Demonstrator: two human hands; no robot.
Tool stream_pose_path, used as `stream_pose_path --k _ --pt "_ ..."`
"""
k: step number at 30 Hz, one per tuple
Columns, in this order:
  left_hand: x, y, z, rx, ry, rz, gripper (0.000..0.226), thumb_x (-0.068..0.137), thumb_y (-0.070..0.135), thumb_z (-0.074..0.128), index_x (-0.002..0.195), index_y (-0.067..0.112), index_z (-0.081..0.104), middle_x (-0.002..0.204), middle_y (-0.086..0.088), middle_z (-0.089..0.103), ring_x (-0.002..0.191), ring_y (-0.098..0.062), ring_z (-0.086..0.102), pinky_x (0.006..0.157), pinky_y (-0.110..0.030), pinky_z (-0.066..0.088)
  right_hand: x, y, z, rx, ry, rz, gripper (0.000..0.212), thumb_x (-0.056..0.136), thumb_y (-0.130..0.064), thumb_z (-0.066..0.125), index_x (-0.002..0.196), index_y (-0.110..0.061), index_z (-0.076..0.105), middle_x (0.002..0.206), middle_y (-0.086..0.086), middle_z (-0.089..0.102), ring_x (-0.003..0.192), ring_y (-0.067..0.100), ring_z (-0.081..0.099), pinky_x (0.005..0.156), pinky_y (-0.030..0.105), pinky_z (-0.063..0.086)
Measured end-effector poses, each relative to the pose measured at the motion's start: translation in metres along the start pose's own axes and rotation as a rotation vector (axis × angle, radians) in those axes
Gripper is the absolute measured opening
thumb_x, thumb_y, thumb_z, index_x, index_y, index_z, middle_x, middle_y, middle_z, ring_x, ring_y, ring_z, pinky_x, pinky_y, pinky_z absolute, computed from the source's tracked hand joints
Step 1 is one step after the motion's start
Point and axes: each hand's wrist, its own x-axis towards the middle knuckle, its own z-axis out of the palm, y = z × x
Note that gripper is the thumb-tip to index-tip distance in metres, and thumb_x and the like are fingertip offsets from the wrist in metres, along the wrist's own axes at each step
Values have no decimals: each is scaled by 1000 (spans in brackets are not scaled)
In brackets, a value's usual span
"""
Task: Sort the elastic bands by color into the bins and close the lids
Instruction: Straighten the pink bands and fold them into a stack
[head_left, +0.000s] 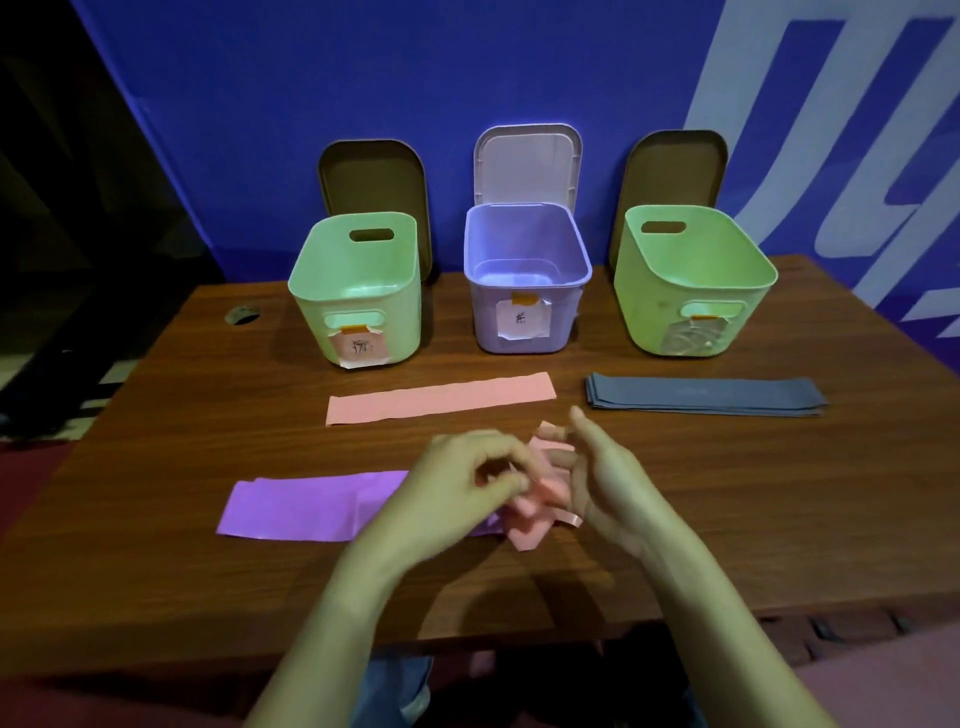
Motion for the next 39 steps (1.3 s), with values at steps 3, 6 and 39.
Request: stream_pose_path --k 3,6,39 --pt "-2 -7 8 15 -69 -14 19 81 8 67 82 26 72 83 14 66 81 3 58 76 -11 42 3 3 1 -247 -19 -31 26 89 -25 60 107 -6 63 107 19 66 89 28 65 81 42 53" --pt "-1 -22 12 25 -139 -109 7 78 27 73 84 22 73 83 8 69 78 -3 60 76 -20 46 9 4 1 -586 81 -330 11 87 -9 60 92 -16 65 98 1 66 92 17 62 80 34 51" --pt "39 -43 -10 -584 -146 -179 41 76 4 71 112 22 60 91 0 62 83 -11 60 69 -19 49 20 -51 -60 -938 61 -502 16 79 -37 70 85 -25 62 84 2 69 77 22 63 74 39 50"
